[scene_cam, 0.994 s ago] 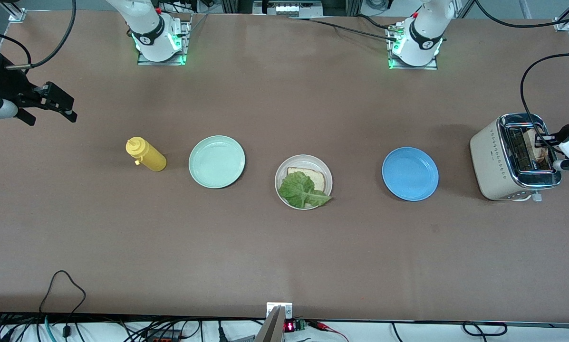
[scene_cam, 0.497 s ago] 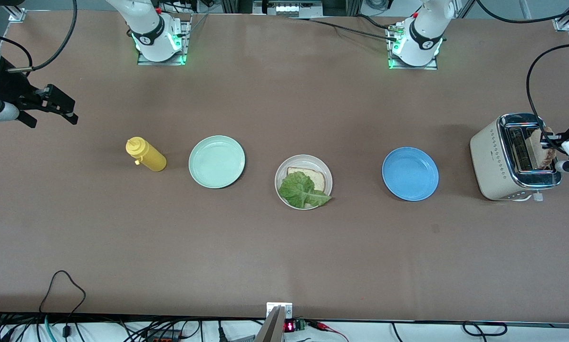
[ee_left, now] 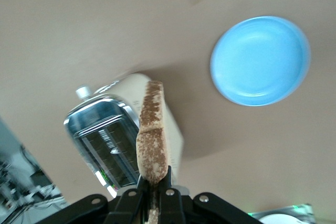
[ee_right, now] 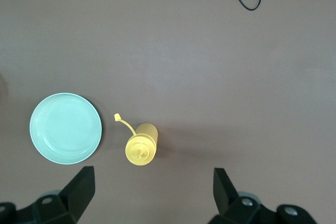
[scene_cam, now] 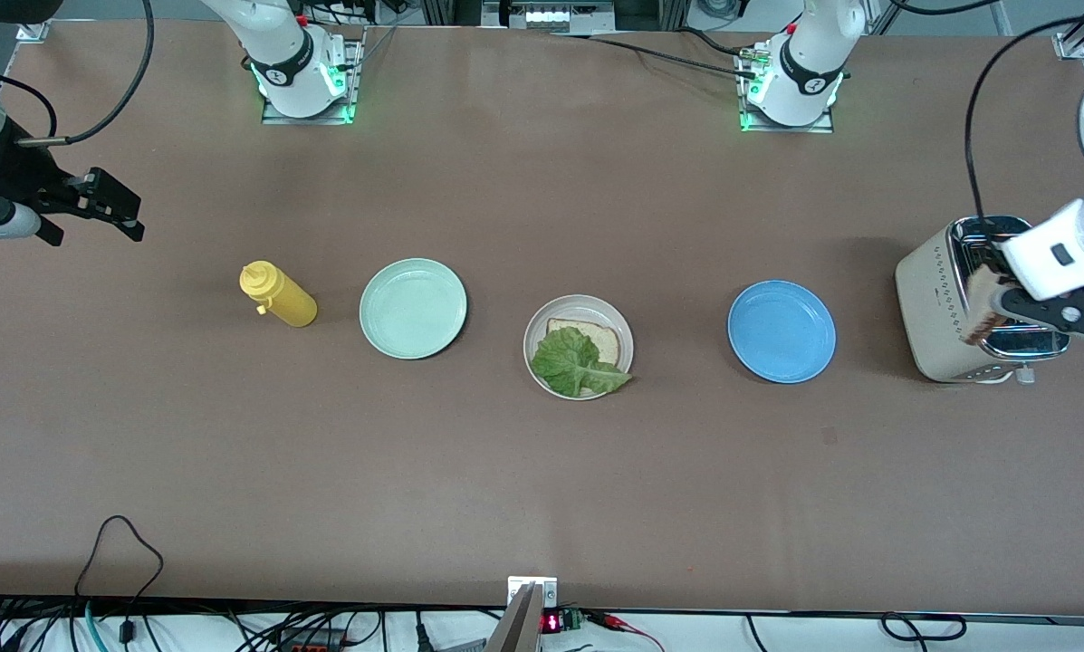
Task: Make sandwich in beige plate with both arms
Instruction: 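Grasp the second bread slice in the toaster with the left gripper and lift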
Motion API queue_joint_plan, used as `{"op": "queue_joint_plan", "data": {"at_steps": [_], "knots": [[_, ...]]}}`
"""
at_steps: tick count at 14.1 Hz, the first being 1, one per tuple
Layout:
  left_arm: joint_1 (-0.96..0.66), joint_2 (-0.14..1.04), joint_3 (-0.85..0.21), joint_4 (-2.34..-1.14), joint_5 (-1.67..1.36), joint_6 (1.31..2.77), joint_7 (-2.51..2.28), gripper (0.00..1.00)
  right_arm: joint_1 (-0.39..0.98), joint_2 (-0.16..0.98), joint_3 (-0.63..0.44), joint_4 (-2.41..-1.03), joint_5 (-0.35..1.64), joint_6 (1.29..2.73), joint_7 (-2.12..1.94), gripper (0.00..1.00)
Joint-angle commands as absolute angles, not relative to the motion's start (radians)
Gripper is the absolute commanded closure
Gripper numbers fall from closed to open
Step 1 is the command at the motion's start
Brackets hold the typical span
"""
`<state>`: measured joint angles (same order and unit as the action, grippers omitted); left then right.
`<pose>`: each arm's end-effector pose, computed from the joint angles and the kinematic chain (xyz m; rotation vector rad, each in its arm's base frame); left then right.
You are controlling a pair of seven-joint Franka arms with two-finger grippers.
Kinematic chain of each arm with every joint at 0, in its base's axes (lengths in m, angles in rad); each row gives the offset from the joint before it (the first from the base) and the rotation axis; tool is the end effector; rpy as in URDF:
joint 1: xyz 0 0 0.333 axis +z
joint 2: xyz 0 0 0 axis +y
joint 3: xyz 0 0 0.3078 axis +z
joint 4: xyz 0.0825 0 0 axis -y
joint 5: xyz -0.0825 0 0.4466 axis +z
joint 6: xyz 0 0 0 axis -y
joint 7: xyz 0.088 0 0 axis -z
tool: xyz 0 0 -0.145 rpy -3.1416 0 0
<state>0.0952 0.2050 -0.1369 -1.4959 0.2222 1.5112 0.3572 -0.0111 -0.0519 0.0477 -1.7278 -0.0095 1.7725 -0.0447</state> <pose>0.6572 0.0118 0.4863 -2.9010 0.5977 0.3209 0.6204 0.0220 0.5440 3.1230 0.1294 0.1509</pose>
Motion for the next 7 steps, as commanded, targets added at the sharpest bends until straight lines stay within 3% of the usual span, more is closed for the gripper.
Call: {"op": "queue_joint_plan", "data": {"at_steps": [1, 4, 7], "knots": [[0.071, 0.216, -0.13, -1.465, 0.053, 1.479, 0.357, 0.99, 0.002, -0.011, 0.038, -1.671, -0.025, 1.764, -0.031, 0.0], [0.025, 0.23, -0.135, -1.47, -0.116, 1.454, 0.356, 0.99, 0.008, 0.023, 0.035, -1.631, -0.025, 1.766, -0.035, 0.0], [-0.011, 0.319, -0.135, -1.468, -0.315, 1.456, 0.338, 0.99, 0.008, 0.04, 0.034, -1.6, -0.023, 1.755, -0.032, 0.0]]}}
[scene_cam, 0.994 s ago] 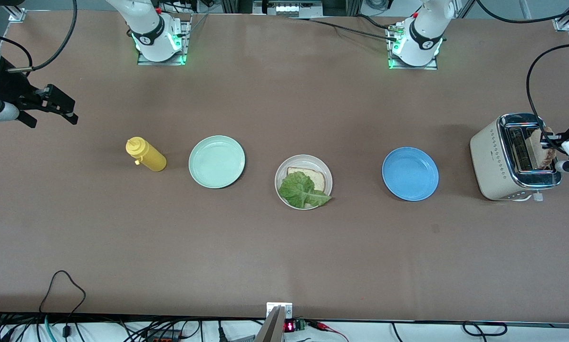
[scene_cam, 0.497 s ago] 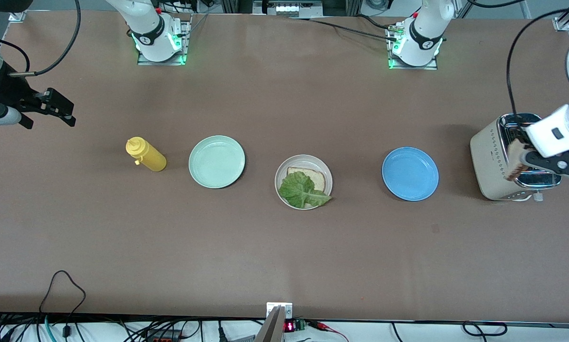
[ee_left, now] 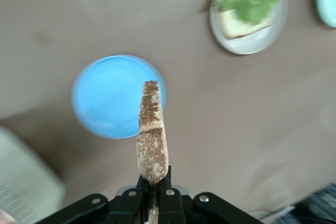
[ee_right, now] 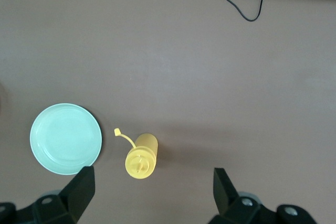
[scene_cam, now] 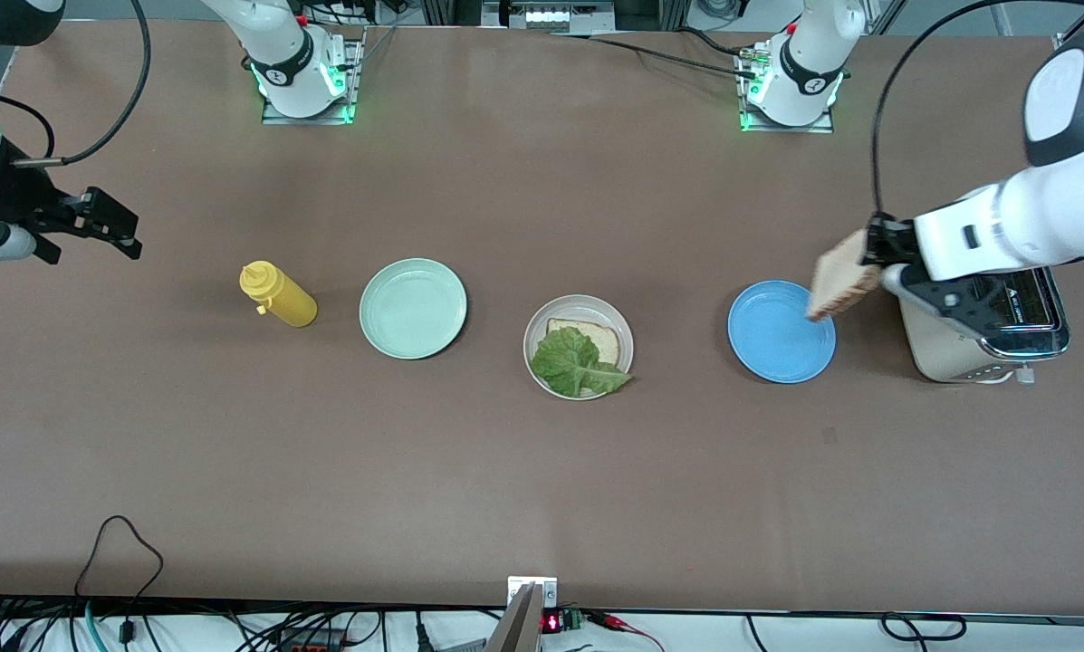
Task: Make sandwich in beige plate with both arms
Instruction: 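Carry the bread slice over the lettuce on the beige plate with the left gripper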
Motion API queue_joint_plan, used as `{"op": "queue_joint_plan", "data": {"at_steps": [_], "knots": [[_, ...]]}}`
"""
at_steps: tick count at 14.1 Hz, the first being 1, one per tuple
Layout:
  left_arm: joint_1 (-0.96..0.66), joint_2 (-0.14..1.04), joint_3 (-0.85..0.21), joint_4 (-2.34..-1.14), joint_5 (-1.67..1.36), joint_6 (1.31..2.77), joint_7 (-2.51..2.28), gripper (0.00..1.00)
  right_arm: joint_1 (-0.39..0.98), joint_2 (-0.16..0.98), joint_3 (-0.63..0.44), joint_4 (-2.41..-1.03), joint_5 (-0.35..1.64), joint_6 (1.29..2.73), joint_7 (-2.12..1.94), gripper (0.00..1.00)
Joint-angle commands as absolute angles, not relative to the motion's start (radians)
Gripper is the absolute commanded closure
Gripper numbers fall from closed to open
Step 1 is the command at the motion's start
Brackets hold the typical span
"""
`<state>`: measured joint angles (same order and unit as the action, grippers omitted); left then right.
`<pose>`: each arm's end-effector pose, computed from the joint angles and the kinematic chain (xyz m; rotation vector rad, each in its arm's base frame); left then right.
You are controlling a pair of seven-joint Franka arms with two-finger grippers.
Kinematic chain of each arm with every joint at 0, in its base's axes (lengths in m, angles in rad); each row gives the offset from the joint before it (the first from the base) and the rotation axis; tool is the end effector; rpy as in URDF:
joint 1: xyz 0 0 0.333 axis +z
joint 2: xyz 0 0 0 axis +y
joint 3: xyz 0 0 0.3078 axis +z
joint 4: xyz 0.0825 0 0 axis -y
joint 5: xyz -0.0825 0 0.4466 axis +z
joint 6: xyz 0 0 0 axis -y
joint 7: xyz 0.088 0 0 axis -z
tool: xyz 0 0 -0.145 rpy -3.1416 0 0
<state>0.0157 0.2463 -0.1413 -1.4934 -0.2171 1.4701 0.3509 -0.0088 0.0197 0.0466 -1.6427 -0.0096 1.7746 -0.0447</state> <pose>0.6474 -0.1078 0.4606 2.7635 -0.6612 -0.3389 0.6441 0.0230 0.5462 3.1249 0.1311 0.1756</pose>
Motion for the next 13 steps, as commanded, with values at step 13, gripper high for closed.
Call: {"op": "queue_joint_plan", "data": {"at_steps": [13], "knots": [[-0.135, 0.802, -0.135, -1.482, -1.287, 1.677, 0.88, 1.0, -0.003, 0.015, 0.034, -1.618, -0.021, 1.735, -0.031, 0.0]]}}
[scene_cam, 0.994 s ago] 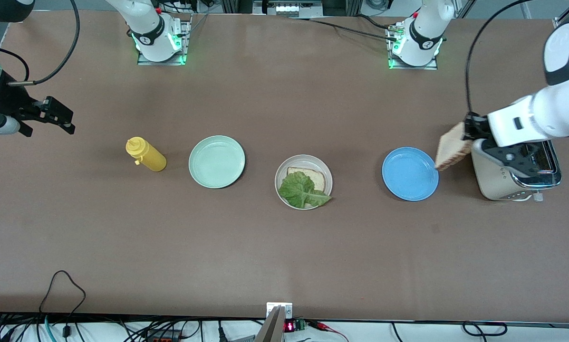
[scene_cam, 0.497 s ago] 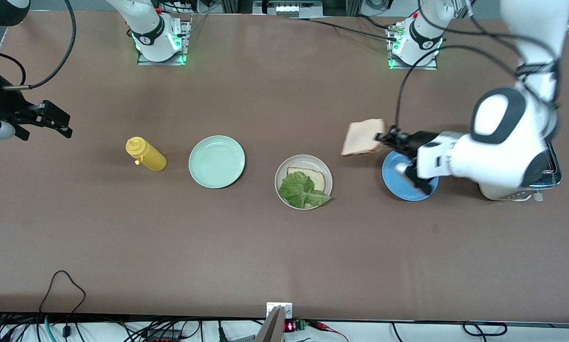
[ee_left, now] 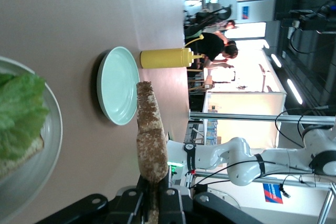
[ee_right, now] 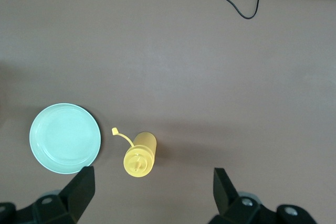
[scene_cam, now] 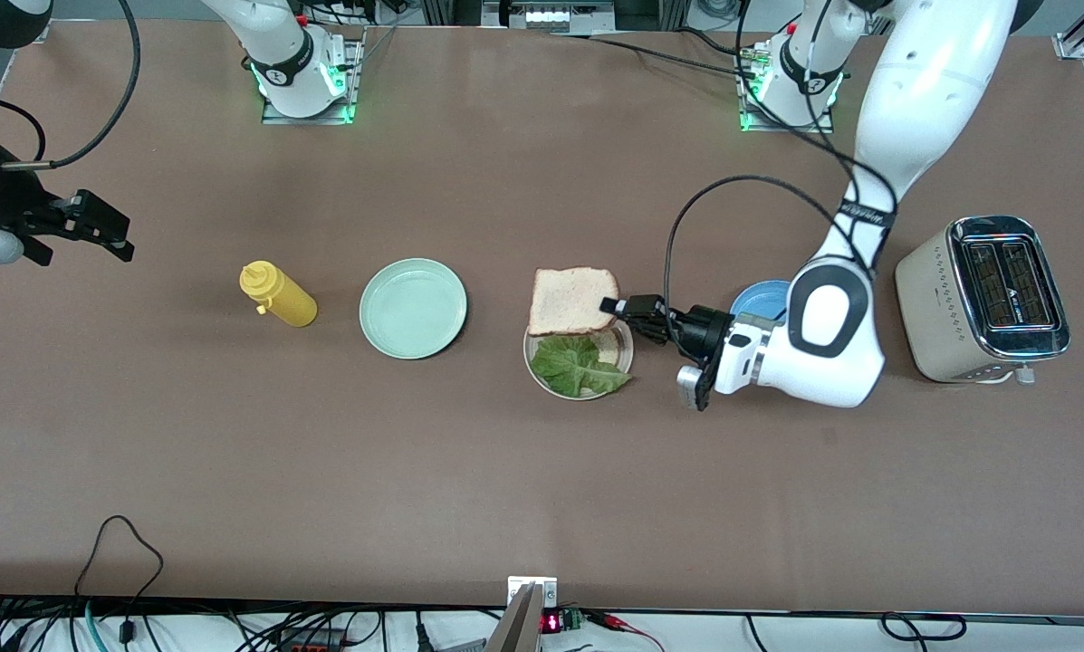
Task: Make sandwich in beige plate with both arms
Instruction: 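Carry the bread slice over the lettuce on the beige plate with the left gripper, then lower the bread onto the lettuce and open the left gripper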
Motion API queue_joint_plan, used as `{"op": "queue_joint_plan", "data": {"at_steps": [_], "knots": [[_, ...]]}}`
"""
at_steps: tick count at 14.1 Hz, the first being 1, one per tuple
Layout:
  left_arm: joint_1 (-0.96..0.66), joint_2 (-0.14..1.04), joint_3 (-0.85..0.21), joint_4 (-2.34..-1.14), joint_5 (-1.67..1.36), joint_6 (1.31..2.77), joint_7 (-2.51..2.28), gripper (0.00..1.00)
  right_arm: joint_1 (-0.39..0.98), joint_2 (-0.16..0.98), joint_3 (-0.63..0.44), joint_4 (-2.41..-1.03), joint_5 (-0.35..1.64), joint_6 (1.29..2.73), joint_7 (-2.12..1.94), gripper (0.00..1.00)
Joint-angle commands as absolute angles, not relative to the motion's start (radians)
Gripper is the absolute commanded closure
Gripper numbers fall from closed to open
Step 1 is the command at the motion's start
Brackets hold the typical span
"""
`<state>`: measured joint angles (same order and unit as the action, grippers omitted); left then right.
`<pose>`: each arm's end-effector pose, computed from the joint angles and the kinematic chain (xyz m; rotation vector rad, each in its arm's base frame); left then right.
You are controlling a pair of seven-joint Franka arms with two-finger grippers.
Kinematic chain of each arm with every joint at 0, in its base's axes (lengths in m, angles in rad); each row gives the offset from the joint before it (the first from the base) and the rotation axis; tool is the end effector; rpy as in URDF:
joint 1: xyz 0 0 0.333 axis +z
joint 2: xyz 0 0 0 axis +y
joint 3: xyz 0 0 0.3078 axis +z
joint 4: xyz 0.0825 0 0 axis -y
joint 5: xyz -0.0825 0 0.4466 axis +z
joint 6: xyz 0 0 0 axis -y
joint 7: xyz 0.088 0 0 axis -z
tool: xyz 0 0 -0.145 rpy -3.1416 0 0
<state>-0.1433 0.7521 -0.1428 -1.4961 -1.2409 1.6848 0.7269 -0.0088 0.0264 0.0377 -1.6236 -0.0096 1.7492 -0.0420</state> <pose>0.6682 -0.3136 0.2035 1.7663 -0.3843 -0.2116 0.6440 0.0172 0.5499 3.1265 0.1127 0.1552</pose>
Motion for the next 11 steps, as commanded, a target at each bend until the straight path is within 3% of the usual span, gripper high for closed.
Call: {"op": "queue_joint_plan", "data": {"at_steps": [1, 11], "knots": [[-0.133, 0.814, -0.133, -1.483, -1.285, 1.677, 0.911, 1.0, -0.003, 0.014, 0.034, -1.618, -0.021, 1.735, -0.031, 0.0], [-0.143, 0.948, -0.133, -1.5, -1.304, 1.787, 1.229, 1.0, 0.003, 0.014, 0.035, -1.618, -0.02, 1.733, -0.029, 0.0]]}}
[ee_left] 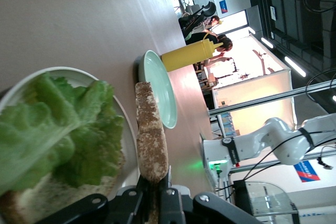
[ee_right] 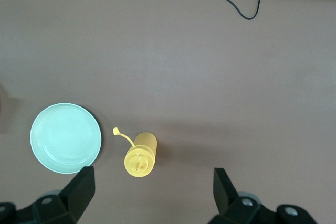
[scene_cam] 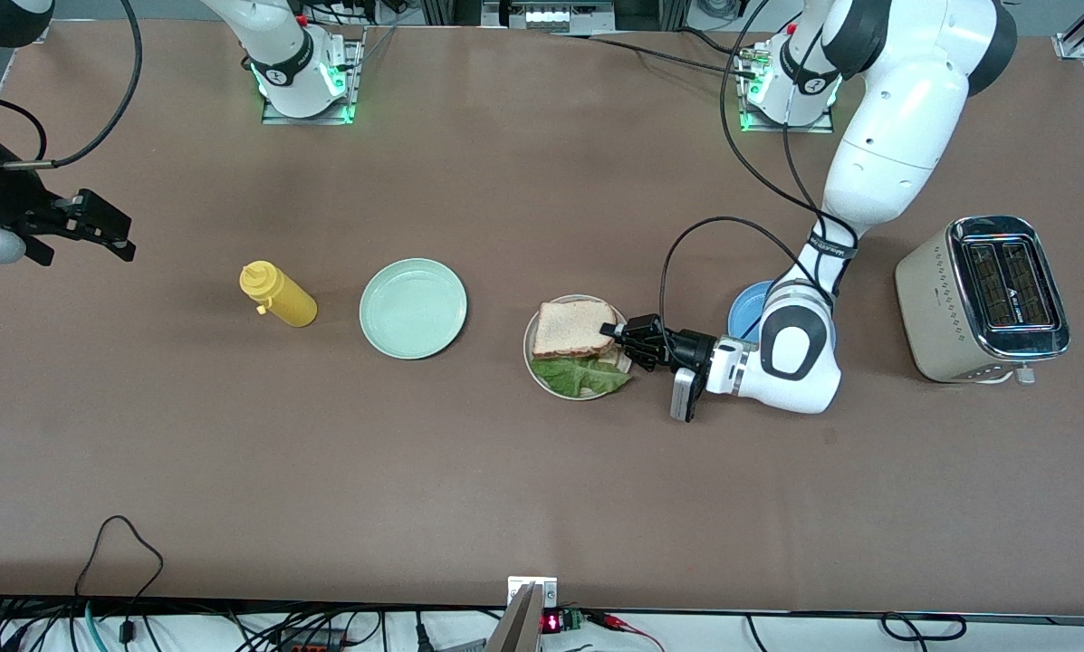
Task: Make sandwich in beige plate with both arms
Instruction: 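Lower the bread onto the lettuce and open the left gripper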
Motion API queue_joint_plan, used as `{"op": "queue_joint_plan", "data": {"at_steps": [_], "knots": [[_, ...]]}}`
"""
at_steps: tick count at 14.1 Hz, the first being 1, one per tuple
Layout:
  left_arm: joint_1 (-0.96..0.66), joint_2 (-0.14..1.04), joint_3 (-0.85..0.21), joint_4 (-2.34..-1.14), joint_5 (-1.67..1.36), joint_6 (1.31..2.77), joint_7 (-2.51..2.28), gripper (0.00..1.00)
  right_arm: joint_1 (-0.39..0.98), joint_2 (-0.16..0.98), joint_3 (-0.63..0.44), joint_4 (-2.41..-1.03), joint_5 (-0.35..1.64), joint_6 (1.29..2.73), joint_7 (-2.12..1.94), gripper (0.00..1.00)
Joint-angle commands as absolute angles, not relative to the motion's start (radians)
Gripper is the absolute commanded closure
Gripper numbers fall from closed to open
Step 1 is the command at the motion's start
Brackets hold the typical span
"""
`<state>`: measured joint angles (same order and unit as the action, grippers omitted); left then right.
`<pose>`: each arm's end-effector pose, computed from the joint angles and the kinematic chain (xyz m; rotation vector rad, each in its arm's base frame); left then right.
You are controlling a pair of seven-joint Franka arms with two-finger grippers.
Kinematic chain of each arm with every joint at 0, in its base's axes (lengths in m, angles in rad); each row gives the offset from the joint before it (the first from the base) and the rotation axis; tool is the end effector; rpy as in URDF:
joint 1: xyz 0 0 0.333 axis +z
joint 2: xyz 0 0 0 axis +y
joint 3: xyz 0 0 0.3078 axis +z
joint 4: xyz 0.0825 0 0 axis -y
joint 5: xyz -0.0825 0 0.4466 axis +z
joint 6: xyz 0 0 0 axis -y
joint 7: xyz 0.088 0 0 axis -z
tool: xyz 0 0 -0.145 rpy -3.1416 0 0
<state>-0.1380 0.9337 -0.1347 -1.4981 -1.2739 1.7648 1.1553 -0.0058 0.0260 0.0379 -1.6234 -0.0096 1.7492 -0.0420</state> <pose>0.6491 -0.2966 0.0718 1.7136 -0.5618 0.0072 0.6439 0.0192 0.5502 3.1264 0.1177 0.1562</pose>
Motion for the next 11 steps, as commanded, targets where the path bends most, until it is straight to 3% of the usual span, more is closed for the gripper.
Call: {"op": "queue_joint_plan", "data": {"at_steps": [1, 4, 5, 6, 11], "knots": [[-0.143, 0.956, -0.133, -1.5, -1.304, 1.787, 1.233, 0.99, 0.003, 0.014, 0.035, -1.618, -0.02, 1.733, -0.029, 0.0], [-0.147, 0.971, -0.133, -1.506, -1.305, 1.79, 1.233, 0.91, 0.003, 0.014, 0.037, -1.618, -0.018, 1.735, -0.028, 0.0], [-0.144, 0.971, -0.133, -1.508, -1.304, 1.789, 1.233, 0.69, 0.005, 0.014, 0.037, -1.618, -0.018, 1.735, -0.026, 0.0], [-0.138, 0.963, -0.133, -1.508, -1.293, 1.789, 1.236, 0.01, 0.005, 0.014, 0.037, -1.618, -0.018, 1.736, -0.026, 0.0], [-0.117, 0.878, -0.118, -1.503, -1.152, 1.776, 1.18, 0.0, 0.003, 0.017, 0.037, -1.614, -0.017, 1.746, -0.038, 0.0]]}}
